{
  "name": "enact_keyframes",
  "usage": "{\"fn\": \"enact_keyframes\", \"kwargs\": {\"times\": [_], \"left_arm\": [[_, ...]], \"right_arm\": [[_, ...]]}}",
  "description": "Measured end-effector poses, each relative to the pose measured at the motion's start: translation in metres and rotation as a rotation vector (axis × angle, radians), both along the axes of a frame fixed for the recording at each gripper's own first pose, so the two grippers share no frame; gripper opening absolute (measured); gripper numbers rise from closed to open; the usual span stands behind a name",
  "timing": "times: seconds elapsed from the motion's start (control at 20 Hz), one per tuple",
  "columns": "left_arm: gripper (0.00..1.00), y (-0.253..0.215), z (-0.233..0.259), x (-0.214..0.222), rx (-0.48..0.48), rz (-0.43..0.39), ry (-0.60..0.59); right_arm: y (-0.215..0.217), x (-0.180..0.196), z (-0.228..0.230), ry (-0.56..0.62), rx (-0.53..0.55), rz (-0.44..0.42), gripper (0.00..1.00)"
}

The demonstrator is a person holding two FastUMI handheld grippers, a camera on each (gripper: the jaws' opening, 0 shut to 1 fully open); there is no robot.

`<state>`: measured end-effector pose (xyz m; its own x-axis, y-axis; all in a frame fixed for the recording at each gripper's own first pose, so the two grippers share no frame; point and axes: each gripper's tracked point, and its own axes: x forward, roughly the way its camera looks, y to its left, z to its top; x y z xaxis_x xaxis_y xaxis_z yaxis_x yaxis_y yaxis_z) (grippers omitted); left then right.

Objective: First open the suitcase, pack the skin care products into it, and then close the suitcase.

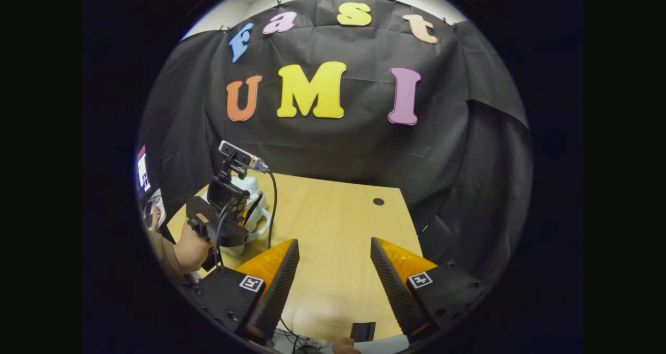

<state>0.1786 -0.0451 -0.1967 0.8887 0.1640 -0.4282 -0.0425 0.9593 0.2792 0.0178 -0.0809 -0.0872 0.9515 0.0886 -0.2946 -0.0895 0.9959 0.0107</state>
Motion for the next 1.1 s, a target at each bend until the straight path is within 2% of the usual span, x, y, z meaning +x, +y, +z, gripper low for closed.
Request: {"fn": "enact_keyframes", "kwargs": {"times": [0.05, 0.15, 0.2, 0.25, 0.3, 0.35, 0.4, 0.5, 0.65, 0.7, 0.8, 1.0, 1.05, 1.1], "left_arm": [[0.05, -0.006, -0.006, -0.003, -0.024, -0.012, 0.01], [0.19, -0.013, -0.01, -0.007, -0.077, -0.016, 0.025], [0.34, -0.015, -0.01, -0.009, -0.102, -0.018, 0.031], [0.41, -0.017, -0.01, -0.011, -0.131, -0.023, 0.034], [0.56, -0.017, -0.002, -0.015, -0.144, -0.024, 0.013], [0.6, -0.016, 0.012, -0.019, -0.152, -0.029, -0.027], [0.83, -0.018, 0.03, -0.022, -0.172, -0.05, -0.075], [1.0, -0.013, 0.063, -0.031, -0.196, -0.072, -0.145], [0.99, 0.004, 0.107, -0.061, -0.217, -0.074, -0.205], [0.99, 0.01, 0.119, -0.07, -0.236, -0.068, -0.217], [0.99, 0.024, 0.142, -0.084, -0.268, -0.064, -0.245], [0.99, 0.059, 0.174, -0.111, -0.24, -0.043, -0.295], [0.99, 0.064, 0.176, -0.115, -0.242, -0.044, -0.299], [0.99, 0.068, 0.178, -0.118, -0.242, -0.044, -0.308]], "right_arm": [[0.003, 0.001, 0.001, -0.003, 0.003, -0.005, 0.82], [0.007, 0.006, 0.006, -0.011, 0.0, -0.02, 0.82], [0.01, 0.007, 0.009, -0.016, 0.005, -0.025, 0.82], [0.013, 0.008, 0.012, -0.021, 0.007, -0.031, 0.82], [0.017, 0.01, 0.016, -0.029, 0.007, -0.035, 0.82], [0.021, 0.012, 0.019, -0.038, 0.003, -0.042, 0.82], [0.025, 0.013, 0.023, -0.047, 0.001, -0.048, 0.82], [0.035, 0.015, 0.03, -0.064, 0.006, -0.059, 0.82], [0.054, 0.02, 0.048, -0.11, 0.034, -0.073, 0.81], [0.06, 0.022, 0.055, -0.127, 0.043, -0.077, 0.78], [0.074, 0.023, 0.068, -0.162, 0.053, -0.084, 0.81], [0.103, 0.021, 0.088, -0.229, 0.054, -0.072, 0.81], [0.109, 0.021, 0.091, -0.239, 0.05, -0.067, 0.78], [0.115, 0.022, 0.092, -0.243, 0.047, -0.065, 0.81]]}}
